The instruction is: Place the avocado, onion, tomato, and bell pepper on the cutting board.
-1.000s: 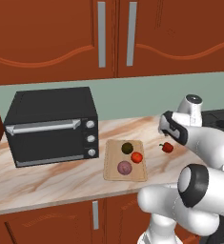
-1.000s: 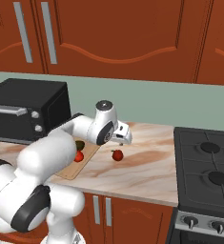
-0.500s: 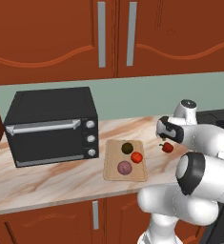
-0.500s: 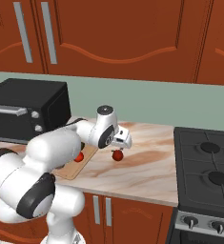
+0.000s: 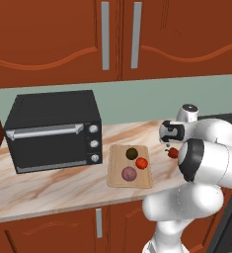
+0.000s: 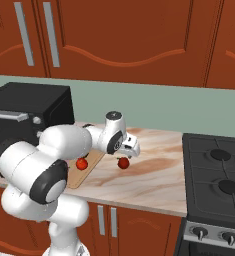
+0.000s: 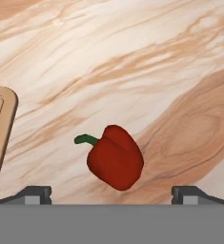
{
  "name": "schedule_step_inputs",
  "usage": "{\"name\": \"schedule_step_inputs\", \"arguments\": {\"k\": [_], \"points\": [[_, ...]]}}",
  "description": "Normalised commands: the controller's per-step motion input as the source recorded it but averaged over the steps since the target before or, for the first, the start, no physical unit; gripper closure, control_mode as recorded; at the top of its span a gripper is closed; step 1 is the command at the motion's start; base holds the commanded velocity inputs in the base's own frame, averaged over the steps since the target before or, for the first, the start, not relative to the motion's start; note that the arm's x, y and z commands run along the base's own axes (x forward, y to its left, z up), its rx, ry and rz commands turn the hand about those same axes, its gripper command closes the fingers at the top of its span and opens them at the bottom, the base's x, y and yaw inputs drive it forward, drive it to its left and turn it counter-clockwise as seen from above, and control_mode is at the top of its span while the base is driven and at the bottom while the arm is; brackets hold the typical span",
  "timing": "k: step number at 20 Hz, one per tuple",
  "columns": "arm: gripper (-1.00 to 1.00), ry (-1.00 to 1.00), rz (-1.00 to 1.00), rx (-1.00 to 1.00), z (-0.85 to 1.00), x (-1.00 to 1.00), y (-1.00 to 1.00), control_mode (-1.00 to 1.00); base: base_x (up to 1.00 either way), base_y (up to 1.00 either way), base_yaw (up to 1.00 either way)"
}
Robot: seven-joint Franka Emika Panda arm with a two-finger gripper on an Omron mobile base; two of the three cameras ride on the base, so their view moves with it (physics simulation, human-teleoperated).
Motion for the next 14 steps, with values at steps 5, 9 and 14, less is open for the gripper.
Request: {"name": "schedule_step_inputs", "arguments": {"k": [5, 9, 14], "points": [[-1.00, 0.05, 0.00, 0.00, -0.25, 0.08, -0.12, -1.00, 0.00, 0.00, 0.00], [-1.00, 0.06, 0.00, 0.00, -0.22, 0.22, -0.01, -1.00, 0.00, 0.00, 0.00], [-1.00, 0.05, 0.00, 0.00, -0.14, 0.26, 0.00, -1.00, 0.00, 0.00, 0.00]]}}
